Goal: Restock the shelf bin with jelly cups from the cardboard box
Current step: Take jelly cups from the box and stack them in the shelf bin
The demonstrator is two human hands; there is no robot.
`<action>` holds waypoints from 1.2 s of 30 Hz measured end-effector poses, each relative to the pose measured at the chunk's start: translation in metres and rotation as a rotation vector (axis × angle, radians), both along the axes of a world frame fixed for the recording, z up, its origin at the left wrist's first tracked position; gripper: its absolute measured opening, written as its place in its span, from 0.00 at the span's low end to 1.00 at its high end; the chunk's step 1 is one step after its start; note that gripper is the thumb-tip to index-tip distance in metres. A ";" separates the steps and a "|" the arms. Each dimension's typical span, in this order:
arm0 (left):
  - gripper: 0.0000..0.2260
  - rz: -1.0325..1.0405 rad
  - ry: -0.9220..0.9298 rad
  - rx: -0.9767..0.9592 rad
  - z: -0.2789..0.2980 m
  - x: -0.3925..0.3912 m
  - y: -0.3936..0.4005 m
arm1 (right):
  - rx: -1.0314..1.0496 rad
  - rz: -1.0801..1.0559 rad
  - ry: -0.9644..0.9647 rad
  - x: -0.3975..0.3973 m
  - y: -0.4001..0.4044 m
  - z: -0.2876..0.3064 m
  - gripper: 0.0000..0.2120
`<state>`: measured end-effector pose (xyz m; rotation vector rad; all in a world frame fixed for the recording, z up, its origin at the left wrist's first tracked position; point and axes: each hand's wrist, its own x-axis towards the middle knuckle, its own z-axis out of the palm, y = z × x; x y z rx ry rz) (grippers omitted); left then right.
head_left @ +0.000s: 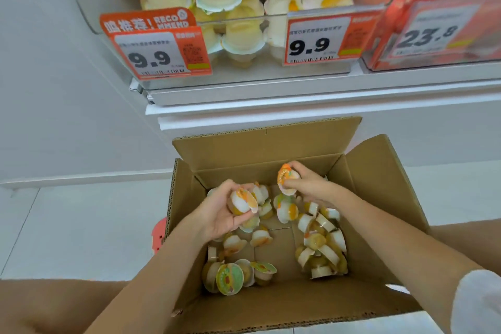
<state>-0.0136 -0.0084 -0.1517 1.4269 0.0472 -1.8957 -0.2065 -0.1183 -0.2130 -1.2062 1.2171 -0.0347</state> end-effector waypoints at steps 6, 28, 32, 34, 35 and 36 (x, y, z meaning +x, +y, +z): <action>0.18 -0.006 0.043 -0.196 0.083 -0.002 -0.025 | 0.047 -0.023 -0.361 0.029 0.004 0.140 0.09; 0.16 -0.149 -0.138 -0.563 0.212 -0.026 -0.031 | -0.672 0.286 -0.366 0.001 0.002 0.272 0.27; 0.21 -0.231 -0.120 -0.537 0.221 -0.015 -0.041 | -0.753 0.187 -0.325 0.006 0.000 0.288 0.21; 0.21 -0.306 -0.356 -0.544 0.225 -0.002 -0.044 | -0.879 0.022 -0.271 0.008 -0.012 0.301 0.20; 0.20 -0.388 -0.608 -0.551 0.224 0.005 -0.045 | -0.944 -0.058 -0.230 0.010 -0.024 0.308 0.21; 0.18 -0.473 -0.884 -0.563 0.220 0.014 -0.047 | -1.010 -0.114 -0.174 0.014 -0.036 0.315 0.23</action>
